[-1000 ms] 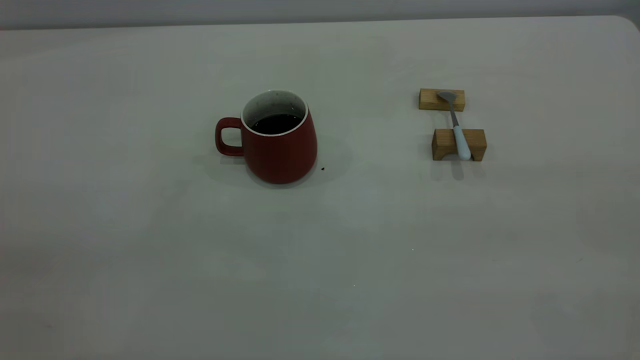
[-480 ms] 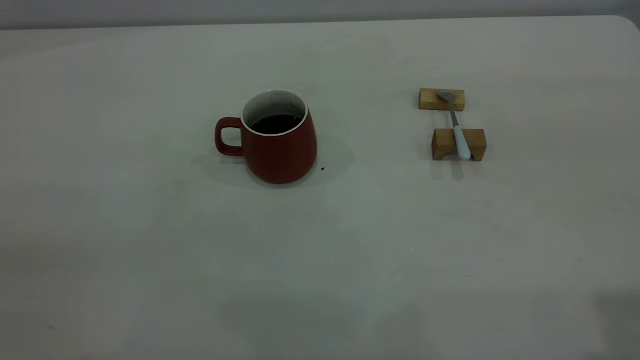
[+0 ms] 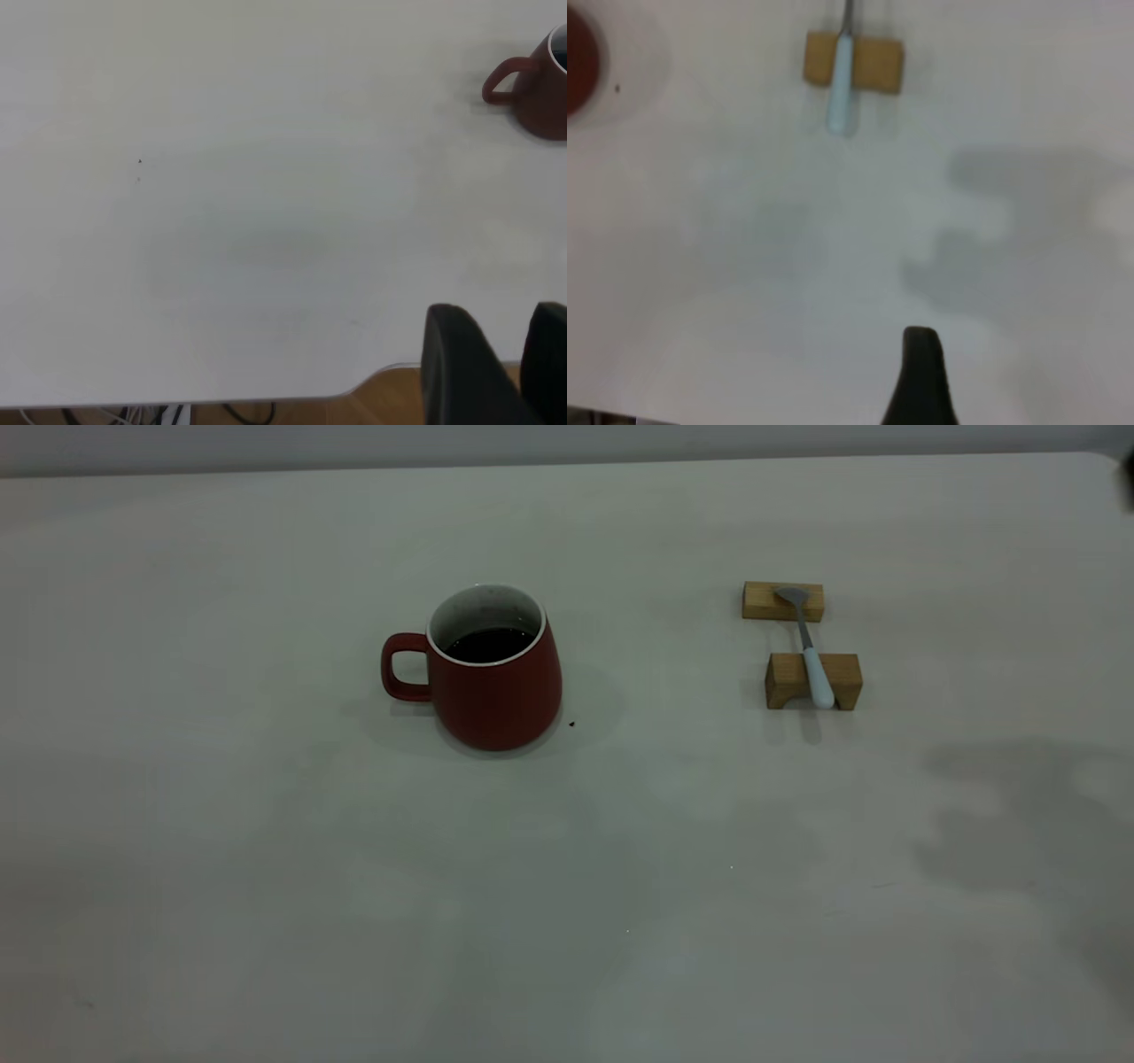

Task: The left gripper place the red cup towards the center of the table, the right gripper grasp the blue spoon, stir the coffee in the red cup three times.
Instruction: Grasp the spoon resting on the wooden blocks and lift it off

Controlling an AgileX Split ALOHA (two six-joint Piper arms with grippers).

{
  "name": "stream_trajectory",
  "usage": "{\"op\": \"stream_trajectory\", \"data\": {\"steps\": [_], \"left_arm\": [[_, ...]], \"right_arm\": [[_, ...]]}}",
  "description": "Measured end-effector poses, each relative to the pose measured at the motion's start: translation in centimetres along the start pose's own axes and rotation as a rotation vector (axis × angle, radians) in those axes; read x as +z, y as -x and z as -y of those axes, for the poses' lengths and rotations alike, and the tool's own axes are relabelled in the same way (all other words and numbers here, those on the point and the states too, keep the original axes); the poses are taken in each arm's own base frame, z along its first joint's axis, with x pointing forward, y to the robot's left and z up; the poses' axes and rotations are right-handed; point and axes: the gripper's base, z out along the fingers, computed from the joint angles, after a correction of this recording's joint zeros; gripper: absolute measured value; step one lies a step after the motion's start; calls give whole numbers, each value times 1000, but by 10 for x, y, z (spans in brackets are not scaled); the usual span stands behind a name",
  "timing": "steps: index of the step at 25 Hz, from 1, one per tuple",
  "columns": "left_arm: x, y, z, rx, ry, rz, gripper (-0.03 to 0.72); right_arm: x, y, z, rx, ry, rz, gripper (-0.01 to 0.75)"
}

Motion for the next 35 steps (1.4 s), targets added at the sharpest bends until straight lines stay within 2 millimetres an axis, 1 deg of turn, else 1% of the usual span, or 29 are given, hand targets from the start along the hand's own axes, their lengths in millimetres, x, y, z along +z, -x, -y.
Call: {"op": "stream_trajectory", "data": {"steps": [3,6,10,12,16,21,26,31,35], "left_arm": [[0,0,0,0,0,0,243],[0,0,0,0,0,0,243],[0,0,0,0,0,0,243],[0,0,0,0,0,0,243],[0,0,0,0,0,0,243],[0,0,0,0,0,0,243],[0,0,0,0,0,-1,243],[0,0,0,0,0,-1,243],[0,0,0,0,0,-1,243]], "right_arm": [[38,14,-9,-46,18,-82,669],[71,26,-22,-94,32,-143,665],[115,33,-36,-145,44,-241,662],[131,37,-39,-150,49,-276,661],[161,38,-37,-146,52,-341,659],[185,41,-35,-164,55,-364,659],[198,48,-37,-184,64,-373,655],[210,52,-47,-214,70,-367,652],[221,56,-48,-216,72,-365,649]]}}
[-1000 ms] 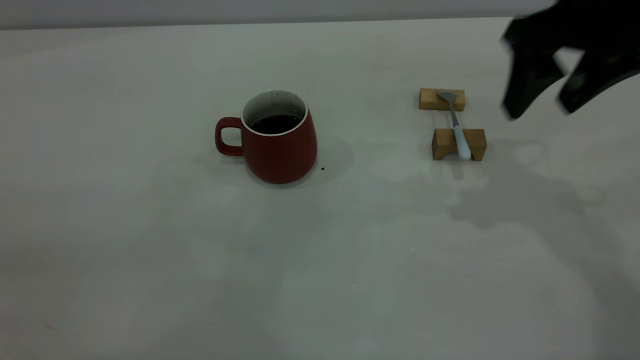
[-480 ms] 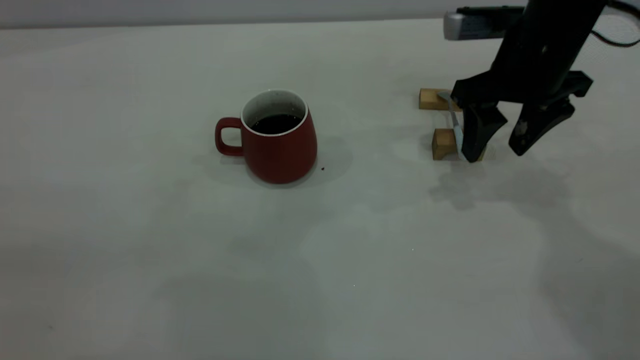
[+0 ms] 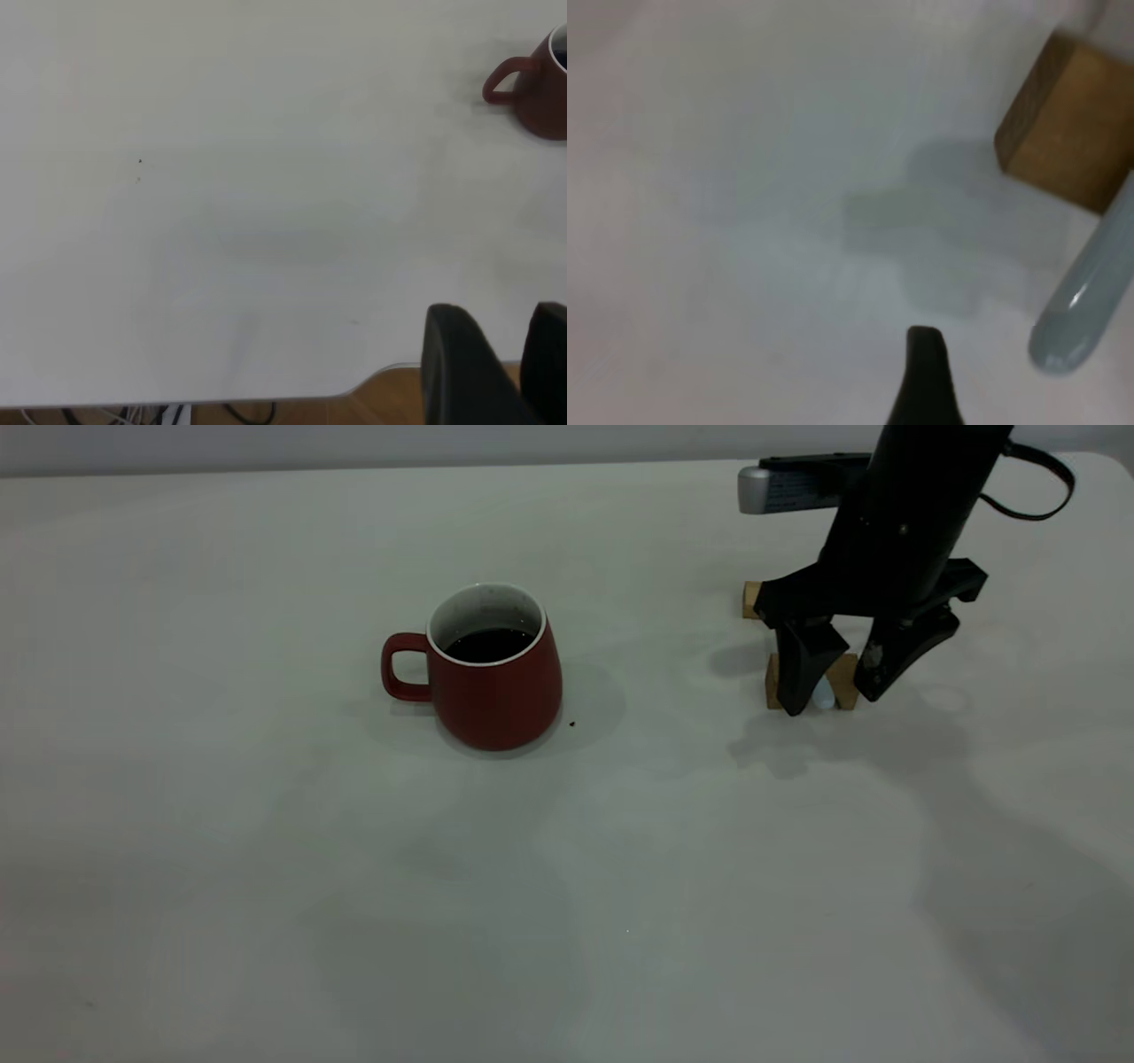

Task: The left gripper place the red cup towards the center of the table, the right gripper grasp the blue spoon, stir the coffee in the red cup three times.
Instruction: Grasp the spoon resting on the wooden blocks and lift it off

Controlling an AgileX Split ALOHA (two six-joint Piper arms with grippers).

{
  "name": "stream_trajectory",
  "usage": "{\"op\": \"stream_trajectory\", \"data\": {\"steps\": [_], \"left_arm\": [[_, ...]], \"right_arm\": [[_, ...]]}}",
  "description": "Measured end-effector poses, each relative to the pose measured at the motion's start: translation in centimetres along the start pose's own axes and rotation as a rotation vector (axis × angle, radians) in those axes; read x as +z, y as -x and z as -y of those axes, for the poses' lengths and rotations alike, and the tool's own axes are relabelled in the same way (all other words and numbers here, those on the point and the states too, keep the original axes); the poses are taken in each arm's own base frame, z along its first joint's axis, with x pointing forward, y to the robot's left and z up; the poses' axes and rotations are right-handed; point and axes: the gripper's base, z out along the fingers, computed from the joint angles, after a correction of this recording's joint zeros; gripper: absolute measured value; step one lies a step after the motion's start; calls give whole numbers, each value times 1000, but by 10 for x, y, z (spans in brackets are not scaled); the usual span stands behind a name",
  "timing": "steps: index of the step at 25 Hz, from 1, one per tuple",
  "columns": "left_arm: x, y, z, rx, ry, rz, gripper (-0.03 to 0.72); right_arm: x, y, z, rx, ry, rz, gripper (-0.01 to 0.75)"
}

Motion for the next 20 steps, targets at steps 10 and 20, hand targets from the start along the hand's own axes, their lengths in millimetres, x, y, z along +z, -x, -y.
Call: {"op": "stream_trajectory", "data": {"steps": [10,20], "left_arm": [[0,0,0,0,0,0,243],[0,0,0,0,0,0,243]], "right_arm": [[17,1,5,-5,-24,15,541],[20,3,6,-6,-29,11,155]]}}
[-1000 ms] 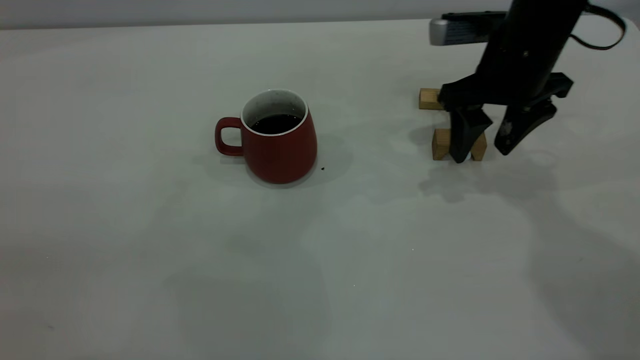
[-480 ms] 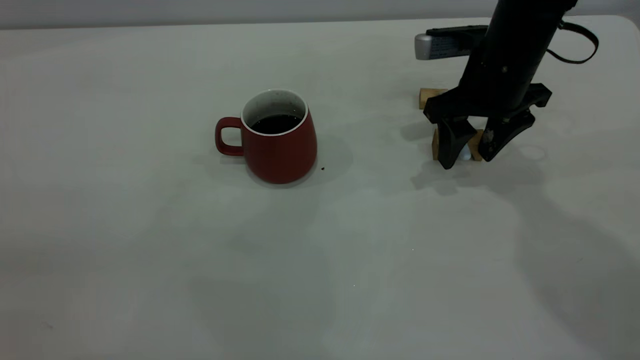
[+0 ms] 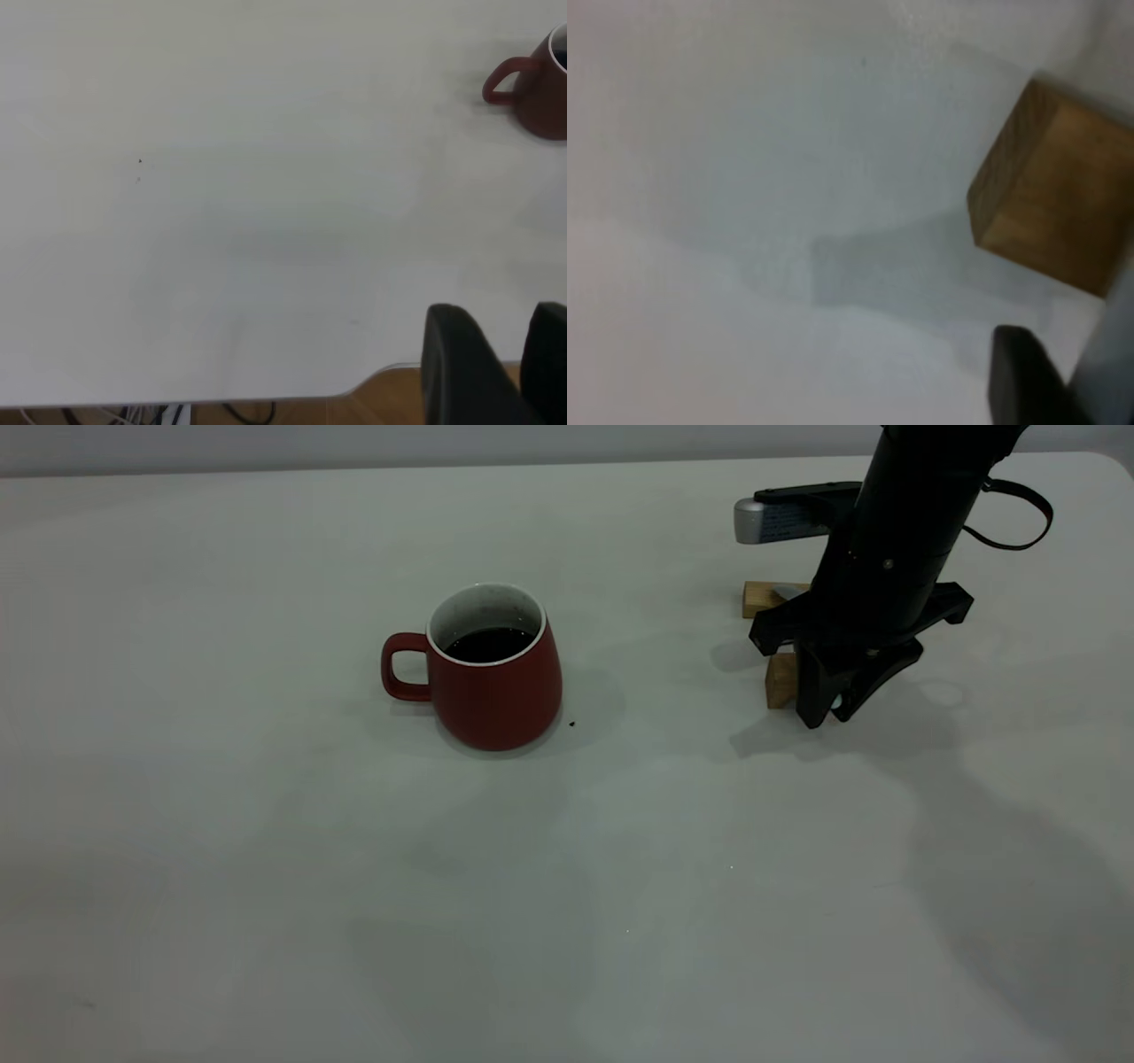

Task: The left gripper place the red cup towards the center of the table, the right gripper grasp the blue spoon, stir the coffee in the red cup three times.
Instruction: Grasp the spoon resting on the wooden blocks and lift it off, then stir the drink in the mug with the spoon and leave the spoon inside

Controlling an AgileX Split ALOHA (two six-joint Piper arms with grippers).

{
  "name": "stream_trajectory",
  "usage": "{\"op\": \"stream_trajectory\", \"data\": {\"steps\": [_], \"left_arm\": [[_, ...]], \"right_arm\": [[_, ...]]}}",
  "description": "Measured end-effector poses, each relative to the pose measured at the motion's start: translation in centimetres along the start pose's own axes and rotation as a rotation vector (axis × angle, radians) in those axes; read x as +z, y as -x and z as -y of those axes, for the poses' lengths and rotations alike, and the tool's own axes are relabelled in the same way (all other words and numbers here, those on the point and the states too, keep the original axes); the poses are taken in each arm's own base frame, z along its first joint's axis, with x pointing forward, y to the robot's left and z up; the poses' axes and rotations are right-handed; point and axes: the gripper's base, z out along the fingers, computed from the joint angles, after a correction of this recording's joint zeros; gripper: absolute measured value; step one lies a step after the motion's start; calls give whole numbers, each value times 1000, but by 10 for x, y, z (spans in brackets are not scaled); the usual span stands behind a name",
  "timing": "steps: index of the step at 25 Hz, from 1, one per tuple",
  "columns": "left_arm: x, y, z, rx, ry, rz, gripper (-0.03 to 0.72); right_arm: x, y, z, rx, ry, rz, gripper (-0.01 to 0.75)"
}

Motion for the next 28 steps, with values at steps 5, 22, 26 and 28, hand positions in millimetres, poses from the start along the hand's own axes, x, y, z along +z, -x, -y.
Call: {"op": "stream_trajectory", "data": {"steps": [5,22,26,28], "left_arm": [[0,0,0,0,0,0,243],[0,0,0,0,0,0,243],[0,0,0,0,0,0,243],[0,0,0,0,0,0,243]], "right_arm": [[-18,10,-2,-30,3,-21,135],[-143,66,-93,824,1048,-64,135],[-150,70,-132,1166,1207,-321,135],[-149,70,-154,1305,1228,-450,135]]}}
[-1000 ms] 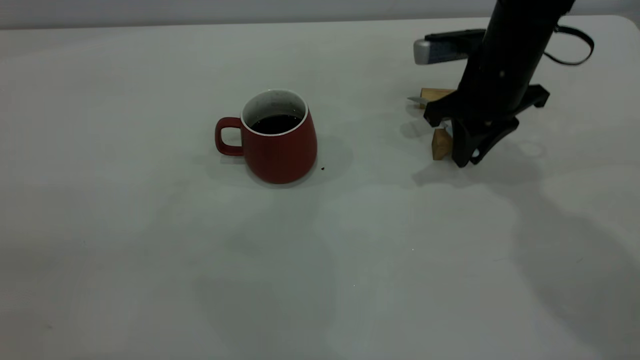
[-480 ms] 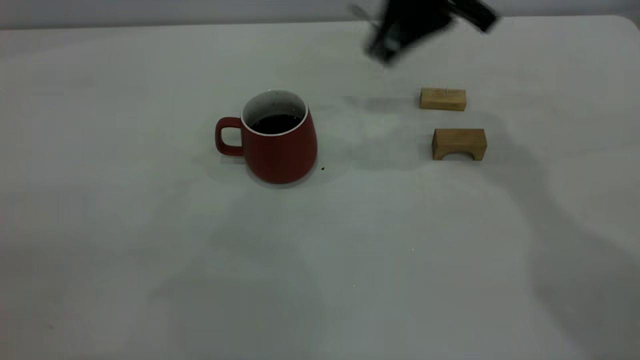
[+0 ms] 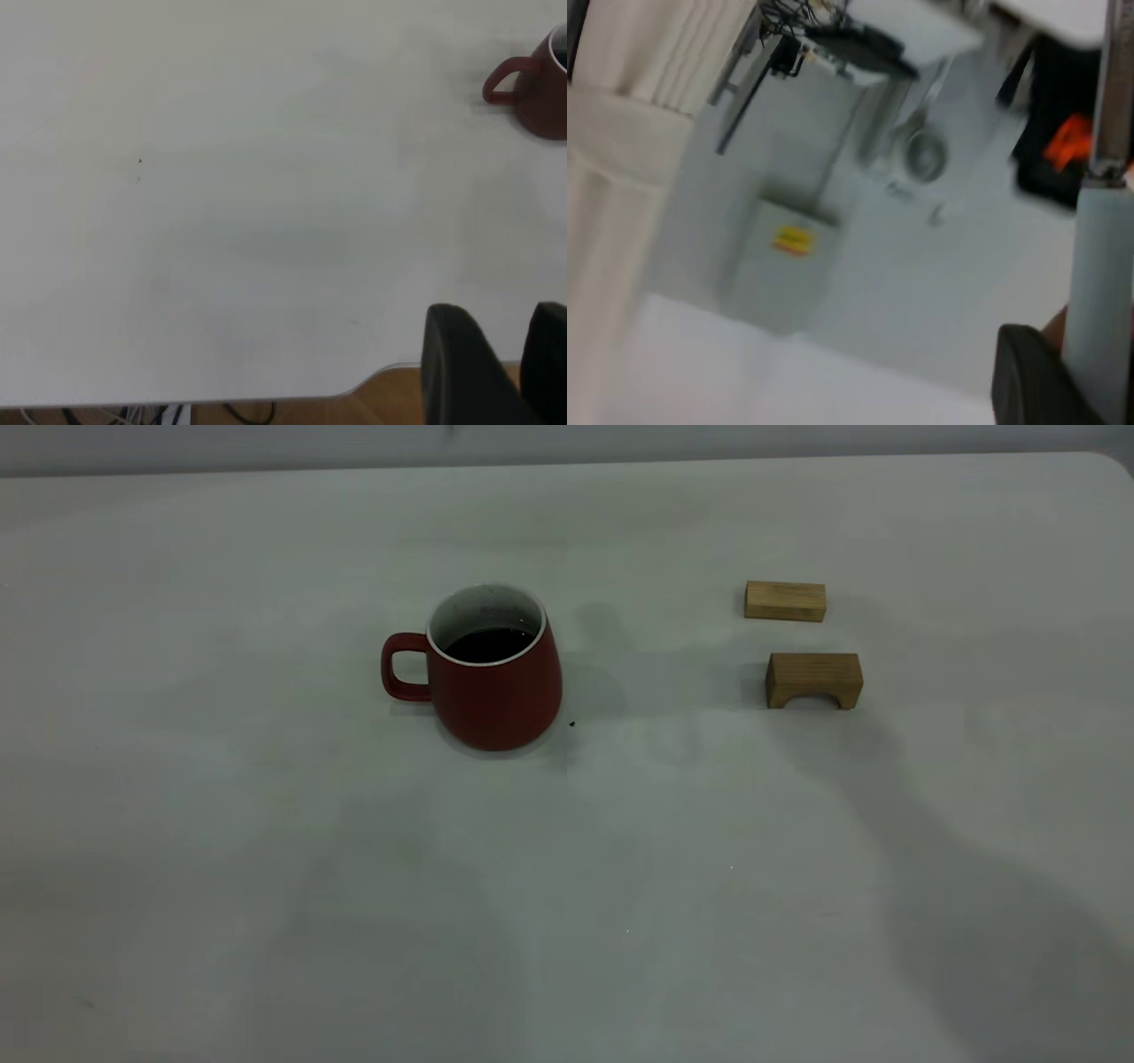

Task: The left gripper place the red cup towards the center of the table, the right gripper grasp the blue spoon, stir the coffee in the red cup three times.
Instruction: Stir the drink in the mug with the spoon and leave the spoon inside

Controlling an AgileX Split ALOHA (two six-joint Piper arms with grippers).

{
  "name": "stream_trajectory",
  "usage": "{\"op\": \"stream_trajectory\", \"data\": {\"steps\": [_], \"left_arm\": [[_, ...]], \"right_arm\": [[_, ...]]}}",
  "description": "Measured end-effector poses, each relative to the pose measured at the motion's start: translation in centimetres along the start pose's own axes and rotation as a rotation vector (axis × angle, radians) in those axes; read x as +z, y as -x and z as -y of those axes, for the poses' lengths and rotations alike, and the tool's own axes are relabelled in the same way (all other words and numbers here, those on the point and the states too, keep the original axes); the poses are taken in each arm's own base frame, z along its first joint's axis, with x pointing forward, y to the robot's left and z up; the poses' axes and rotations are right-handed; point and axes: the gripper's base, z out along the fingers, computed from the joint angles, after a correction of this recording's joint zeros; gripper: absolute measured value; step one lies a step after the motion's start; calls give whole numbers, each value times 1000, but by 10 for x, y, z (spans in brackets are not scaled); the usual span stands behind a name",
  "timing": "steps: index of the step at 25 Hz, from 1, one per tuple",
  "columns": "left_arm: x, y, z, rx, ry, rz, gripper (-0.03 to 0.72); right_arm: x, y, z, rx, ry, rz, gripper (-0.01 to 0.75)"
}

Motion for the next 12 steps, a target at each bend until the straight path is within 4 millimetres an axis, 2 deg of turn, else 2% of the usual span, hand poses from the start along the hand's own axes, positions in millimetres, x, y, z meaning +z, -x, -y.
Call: {"op": "stream_trajectory", "data": {"steps": [3,7,12], "left_arm": [[0,0,0,0,0,0,243],[0,0,0,0,0,0,243],[0,0,0,0,0,0,243]], "right_arm": [[18,-6,6,154,12,5,135],[21,-2,6,198,37,45,135],[21,24,10,335,66,65,135]]}}
